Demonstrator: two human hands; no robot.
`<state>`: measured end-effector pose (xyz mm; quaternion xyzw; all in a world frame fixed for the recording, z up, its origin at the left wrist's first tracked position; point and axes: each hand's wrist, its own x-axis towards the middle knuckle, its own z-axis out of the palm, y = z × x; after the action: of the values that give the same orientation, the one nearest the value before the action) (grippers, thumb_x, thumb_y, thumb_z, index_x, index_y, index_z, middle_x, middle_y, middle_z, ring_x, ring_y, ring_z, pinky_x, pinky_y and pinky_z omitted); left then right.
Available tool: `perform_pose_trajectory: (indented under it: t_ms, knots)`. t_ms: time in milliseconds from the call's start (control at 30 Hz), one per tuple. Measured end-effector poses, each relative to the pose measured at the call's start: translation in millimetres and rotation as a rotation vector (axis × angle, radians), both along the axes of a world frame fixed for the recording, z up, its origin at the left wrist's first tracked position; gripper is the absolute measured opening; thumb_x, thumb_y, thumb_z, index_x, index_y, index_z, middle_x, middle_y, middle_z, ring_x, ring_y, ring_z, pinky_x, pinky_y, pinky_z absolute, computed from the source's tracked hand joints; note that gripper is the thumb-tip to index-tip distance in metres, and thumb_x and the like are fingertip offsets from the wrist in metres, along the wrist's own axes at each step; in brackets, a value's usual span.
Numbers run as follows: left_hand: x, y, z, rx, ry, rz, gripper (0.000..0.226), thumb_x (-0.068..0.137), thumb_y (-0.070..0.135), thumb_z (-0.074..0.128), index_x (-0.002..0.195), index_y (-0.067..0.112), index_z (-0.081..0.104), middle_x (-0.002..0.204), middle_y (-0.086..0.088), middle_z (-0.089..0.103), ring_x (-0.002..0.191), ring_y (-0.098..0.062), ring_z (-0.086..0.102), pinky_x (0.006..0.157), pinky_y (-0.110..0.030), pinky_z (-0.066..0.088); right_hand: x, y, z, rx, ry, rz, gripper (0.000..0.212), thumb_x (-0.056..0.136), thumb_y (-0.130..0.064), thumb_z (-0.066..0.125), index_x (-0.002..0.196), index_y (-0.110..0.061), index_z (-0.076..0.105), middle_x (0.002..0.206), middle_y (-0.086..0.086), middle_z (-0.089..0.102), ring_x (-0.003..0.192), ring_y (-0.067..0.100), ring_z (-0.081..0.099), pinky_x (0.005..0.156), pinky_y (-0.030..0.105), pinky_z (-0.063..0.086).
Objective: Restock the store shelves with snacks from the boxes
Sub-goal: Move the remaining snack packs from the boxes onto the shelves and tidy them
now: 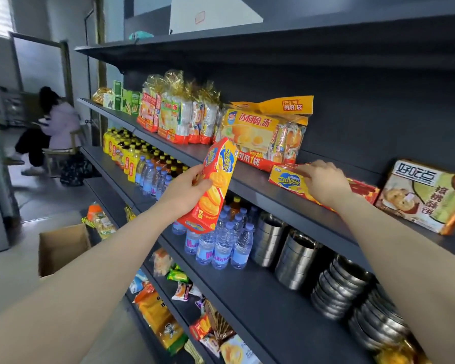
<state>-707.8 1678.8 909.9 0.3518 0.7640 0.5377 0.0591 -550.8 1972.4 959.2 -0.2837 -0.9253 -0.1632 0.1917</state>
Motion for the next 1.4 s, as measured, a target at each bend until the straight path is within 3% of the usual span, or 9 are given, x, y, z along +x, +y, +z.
perform_pose_trajectory:
  t_ms: [167,233,300,433,533,633,767,1067,1400]
  knots:
    - [19.8,41.3,28.8,0.155,-0.038,-0.065,0.083,0.074,0.049,0.063,0.148,0.022,0.038,0.127,-0.006,0.058,0.112,-0.024,0.062,0.1,-0.044,0.049,3.9,-45.4,20.5,-0.378,0.182,0.213,0.044,0.106,-0.045,0.034,0.145,-0.031,0.048,0.147,0.003,0.053,0.135,0.032,0.046,0.11,0.04,0.036]
    - [35.0,63.3,40.8,0.221,-0.078,-0.135,0.07,0.087,0.044,0.062,0.149,0.024,0.036,0.13,-0.005,0.056,0.112,-0.022,0.062,0.098,-0.042,0.05,9.3,-63.9,30.5,-0.653,0.251,0.267,0.051,0.103,-0.059,0.028,0.146,-0.038,0.045,0.144,-0.006,0.055,0.132,0.021,0.05,0.114,0.037,0.033]
    - [50.8,86.3,49.9,0.269,-0.092,-0.212,0.058,0.096,0.041,0.055,0.148,0.026,0.037,0.132,-0.001,0.057,0.112,-0.019,0.062,0.098,-0.04,0.05,13.8,-72.7,34.5,-0.904,0.358,0.367,0.047,0.103,-0.058,0.028,0.141,-0.037,0.046,0.127,-0.011,0.064,0.11,0.007,0.064,0.104,0.033,0.045]
    - [75.1,118.7,52.7,0.186,0.033,-0.279,0.043,0.105,0.036,0.039,0.146,0.024,0.039,0.132,0.009,0.051,0.115,-0.014,0.055,0.097,-0.033,0.045,28.1,-66.0,37.0,-1.099,0.519,0.378,0.038,0.106,-0.042,0.038,0.143,-0.033,0.042,0.114,-0.002,0.07,0.096,0.018,0.07,0.09,0.038,0.054]
    - [72.6,128.0,42.8,-0.02,0.344,-0.257,0.043,0.105,0.026,0.04,0.147,0.02,0.043,0.144,-0.004,0.051,0.13,-0.024,0.048,0.107,-0.037,0.039,46.9,-46.9,39.8,-0.896,0.493,0.312,0.042,0.105,-0.042,0.041,0.147,-0.034,0.038,0.121,-0.007,0.064,0.098,0.015,0.064,0.085,0.036,0.049]
    - [55.3,131.5,24.7,-0.286,0.608,-0.174,0.045,0.101,0.021,0.046,0.146,0.019,0.045,0.147,-0.01,0.045,0.131,-0.031,0.045,0.108,-0.042,0.038,66.0,-27.5,46.4,-0.533,0.238,0.112,0.047,0.105,-0.043,0.039,0.151,-0.034,0.034,0.13,0.002,0.059,0.114,0.027,0.057,0.093,0.033,0.043]
    - [36.7,128.9,-2.7,-0.487,0.675,-0.095,0.042,0.098,0.025,0.05,0.14,0.024,0.052,0.142,-0.007,0.047,0.128,-0.032,0.044,0.105,-0.043,0.04,60.7,-5.5,35.8,-0.316,-0.038,0.012,0.047,0.105,-0.046,0.037,0.15,-0.034,0.039,0.141,0.013,0.055,0.13,0.033,0.048,0.105,0.037,0.037]
    - [30.6,125.5,-33.5,-0.303,0.767,-0.011,0.038,0.097,0.035,0.057,0.134,0.025,0.055,0.133,0.001,0.051,0.124,-0.025,0.042,0.091,-0.037,0.046,6.8,-5.3,-5.8,0.061,-0.173,-0.034,0.049,0.105,-0.052,0.027,0.151,-0.036,0.034,0.144,0.013,0.042,0.127,0.04,0.045,0.103,0.049,0.039]
    - [26.3,104.3,-42.4,-0.271,0.842,-0.004,0.046,0.093,0.031,0.063,0.137,0.021,0.054,0.13,-0.003,0.052,0.117,-0.028,0.047,0.085,-0.043,0.052,5.2,-13.8,-13.7,0.186,-0.19,-0.064,0.052,0.105,-0.052,0.024,0.153,-0.035,0.026,0.145,0.012,0.044,0.129,0.038,0.047,0.101,0.052,0.038]
